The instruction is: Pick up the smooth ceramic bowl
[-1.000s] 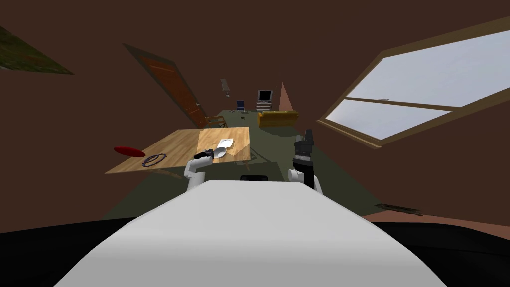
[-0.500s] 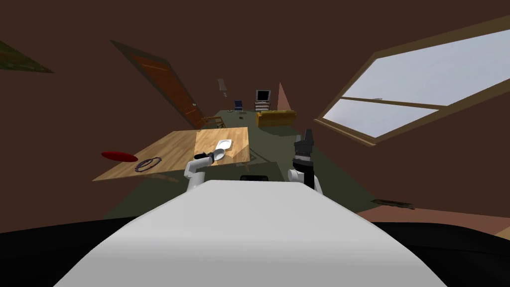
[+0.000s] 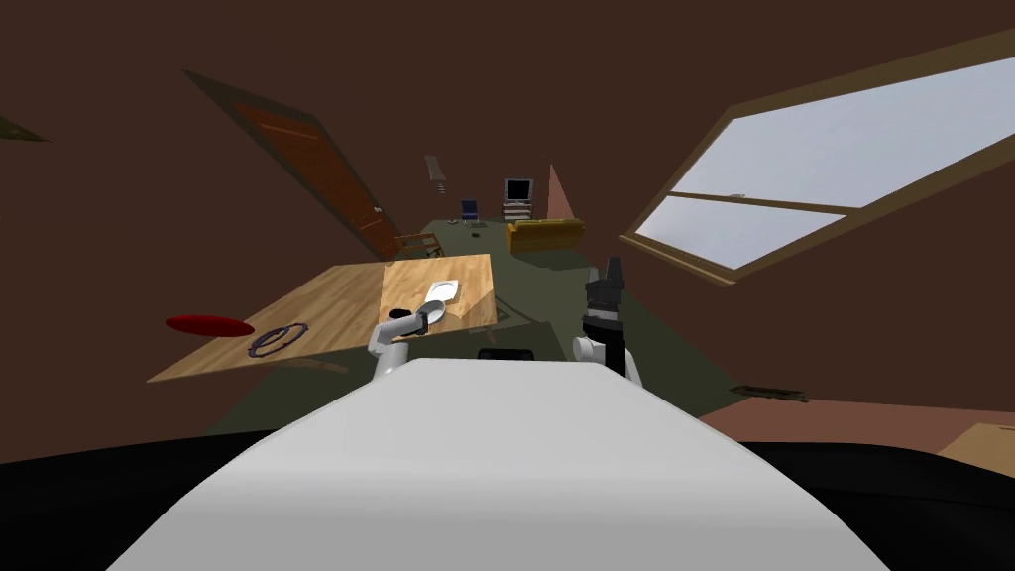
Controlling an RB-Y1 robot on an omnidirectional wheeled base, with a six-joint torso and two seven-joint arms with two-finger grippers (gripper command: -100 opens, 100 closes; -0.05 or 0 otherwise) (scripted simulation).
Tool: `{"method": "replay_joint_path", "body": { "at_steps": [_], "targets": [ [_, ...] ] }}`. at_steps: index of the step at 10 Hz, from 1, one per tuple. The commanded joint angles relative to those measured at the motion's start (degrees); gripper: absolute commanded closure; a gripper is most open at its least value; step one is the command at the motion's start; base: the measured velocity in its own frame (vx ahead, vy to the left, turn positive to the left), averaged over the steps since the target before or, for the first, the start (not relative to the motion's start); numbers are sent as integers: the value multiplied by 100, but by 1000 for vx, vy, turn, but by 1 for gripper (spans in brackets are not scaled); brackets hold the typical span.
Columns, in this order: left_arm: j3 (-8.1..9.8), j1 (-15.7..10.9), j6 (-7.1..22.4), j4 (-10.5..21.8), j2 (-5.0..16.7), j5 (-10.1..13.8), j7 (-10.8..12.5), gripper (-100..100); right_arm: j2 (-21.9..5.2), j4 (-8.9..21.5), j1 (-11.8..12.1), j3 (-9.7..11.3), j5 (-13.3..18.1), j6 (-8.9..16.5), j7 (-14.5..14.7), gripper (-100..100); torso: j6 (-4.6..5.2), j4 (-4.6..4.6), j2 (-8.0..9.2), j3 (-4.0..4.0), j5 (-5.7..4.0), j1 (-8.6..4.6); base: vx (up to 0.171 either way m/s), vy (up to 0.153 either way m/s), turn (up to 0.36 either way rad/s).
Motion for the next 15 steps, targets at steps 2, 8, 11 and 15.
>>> {"method": "replay_joint_path", "body": {
  "at_steps": [2, 8, 11, 15],
  "targets": [
    [10, 26, 88, 41, -15, 26, -6, -100, 0, 0, 0, 0, 0, 0, 0, 0, -1, 1, 4, 2, -1, -2, 18, 18, -23],
    [-81, -2, -289, 451, -31, -12, 39, -100, 0, 0, 0, 0, 0, 0, 0, 0, -1, 1, 5, 3, -1, -1, 18, 20, 8],
    [-84, 3, -300, 465, -31, -16, 39, 100, 0, 0, 0, 0, 0, 0, 0, 0, 1, 7, 12, 9, -4, -11, 0, 0, 0],
    [-44, 3, -122, 282, -25, -1, 24, 100, 0, 0, 0, 0, 0, 0, 0, 0, -1, 8, 18, 12, -4, -12, -4, -5, -4]
  ]
}}
